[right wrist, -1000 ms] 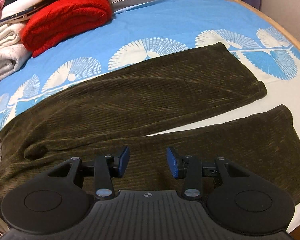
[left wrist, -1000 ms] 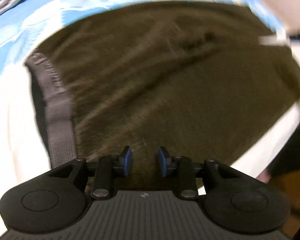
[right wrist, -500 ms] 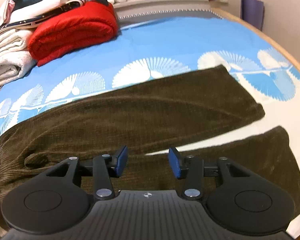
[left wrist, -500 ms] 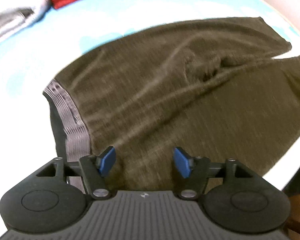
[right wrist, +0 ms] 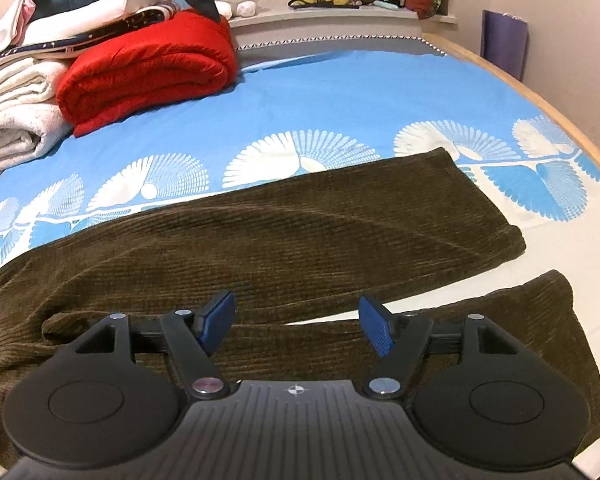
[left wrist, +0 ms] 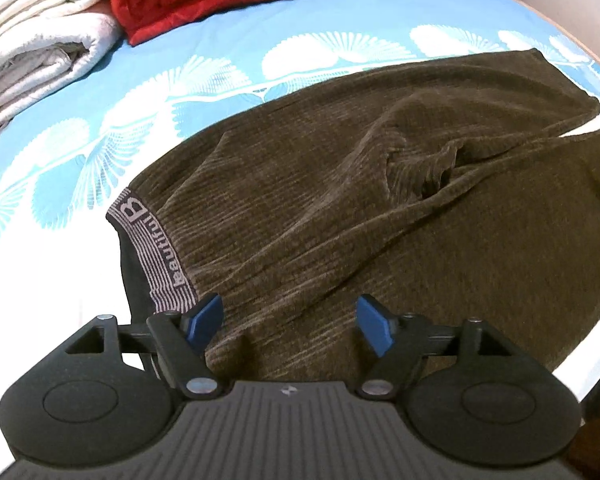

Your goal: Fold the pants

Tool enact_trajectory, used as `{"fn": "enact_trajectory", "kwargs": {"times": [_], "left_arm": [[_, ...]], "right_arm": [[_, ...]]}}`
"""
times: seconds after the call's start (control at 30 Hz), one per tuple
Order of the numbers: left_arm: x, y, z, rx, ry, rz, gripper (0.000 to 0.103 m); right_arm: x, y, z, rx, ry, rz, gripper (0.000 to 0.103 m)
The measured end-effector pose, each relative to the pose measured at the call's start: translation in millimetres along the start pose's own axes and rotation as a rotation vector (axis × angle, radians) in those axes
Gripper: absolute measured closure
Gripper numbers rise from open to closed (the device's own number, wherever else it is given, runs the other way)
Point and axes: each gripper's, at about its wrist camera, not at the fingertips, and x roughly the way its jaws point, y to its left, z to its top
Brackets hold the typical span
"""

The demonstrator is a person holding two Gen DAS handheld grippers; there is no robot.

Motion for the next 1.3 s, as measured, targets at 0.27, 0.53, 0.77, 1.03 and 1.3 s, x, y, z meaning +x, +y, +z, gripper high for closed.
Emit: {"fn": "enact_trajectory", "kwargs": {"times": [0.27,0.53,0.77,1.03,1.3], "left_arm": [[8.8,-3.7,9.1,-0.003,-0.005,0.023,0.020],[17.1,-7.8,18.8,-0.008,-0.022,0.068,0.019],[11.1,-12.0,38.8,-0.065,-0.088,0.071,0.019],[2.7,-15.7,64.5,-0.133,-0.146,0.027,0.024],[-2.1,-9.9,76.0,-0.191,-0.160,0.020,0.081]], "right_arm": [[7.5,11.2,4.7,-0.047,0.005,-0.053,0.033],[15.2,28.9,14.1,-0.098,-0.015,-0.063,0.039],[20.2,46.7,23.4,-0.133,-0.034,-0.030,0.053],[26.0,66.3,31.0,-0.137,-0.040,0.014,0.061],[26.4,76.2,35.9,-0.139,-0.060,0.041,0.091]]}}
